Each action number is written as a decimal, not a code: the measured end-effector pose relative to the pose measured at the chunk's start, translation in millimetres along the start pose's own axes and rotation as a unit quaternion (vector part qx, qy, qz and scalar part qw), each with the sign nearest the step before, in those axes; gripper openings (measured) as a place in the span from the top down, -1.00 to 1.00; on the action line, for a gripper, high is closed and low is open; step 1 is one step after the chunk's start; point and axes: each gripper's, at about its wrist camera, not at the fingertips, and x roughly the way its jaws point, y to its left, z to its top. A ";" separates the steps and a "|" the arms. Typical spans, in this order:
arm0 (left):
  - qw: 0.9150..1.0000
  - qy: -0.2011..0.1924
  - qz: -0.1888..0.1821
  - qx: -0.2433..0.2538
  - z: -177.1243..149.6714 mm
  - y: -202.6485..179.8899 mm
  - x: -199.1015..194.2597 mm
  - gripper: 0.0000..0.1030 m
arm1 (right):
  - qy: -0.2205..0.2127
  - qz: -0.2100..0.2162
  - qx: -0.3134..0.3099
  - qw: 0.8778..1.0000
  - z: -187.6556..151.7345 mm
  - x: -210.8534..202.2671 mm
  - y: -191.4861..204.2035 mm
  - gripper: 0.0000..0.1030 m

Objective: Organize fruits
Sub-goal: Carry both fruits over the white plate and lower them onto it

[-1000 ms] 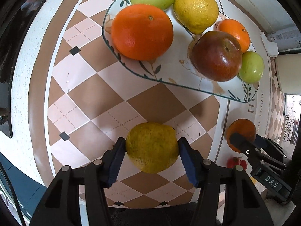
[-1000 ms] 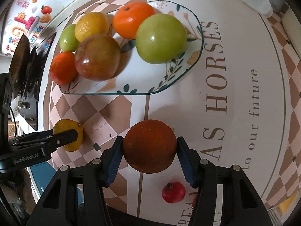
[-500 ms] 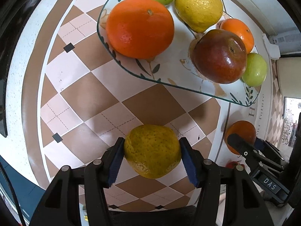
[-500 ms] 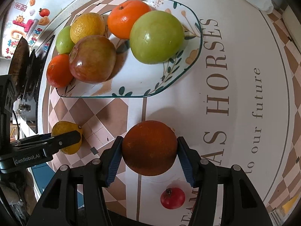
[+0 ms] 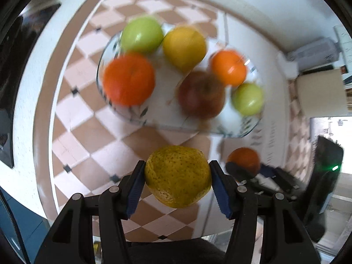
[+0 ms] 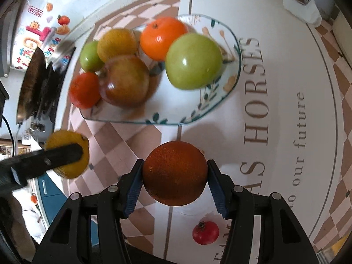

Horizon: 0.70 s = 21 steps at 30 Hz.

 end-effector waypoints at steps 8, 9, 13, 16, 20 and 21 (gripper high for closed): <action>0.999 -0.025 -0.024 0.010 44.6 -8.9 -25.9 -0.07 | -0.042 0.026 0.008 0.999 24.4 -37.2 2.3 -0.14; 0.999 -0.026 -0.021 0.013 51.8 -7.4 -28.3 -0.07 | -0.046 0.027 0.010 0.999 28.5 -39.7 1.9 -0.14; 0.999 -0.027 0.008 0.015 82.3 0.4 -30.6 -0.07 | -0.051 0.034 0.018 0.998 41.6 -44.6 -3.6 -0.14; 0.999 -0.021 0.027 0.020 92.7 0.8 -20.3 -0.07 | -0.054 0.040 0.024 0.997 46.5 -46.3 -7.2 -0.14; 0.999 0.001 0.038 0.012 91.9 8.3 -8.1 -0.07 | -0.054 0.041 0.029 0.997 50.2 -45.4 -11.1 -0.14; 0.999 0.003 0.037 0.010 89.3 8.6 -7.3 -0.08 | -0.054 0.041 0.031 0.997 50.4 -45.8 -12.9 -0.14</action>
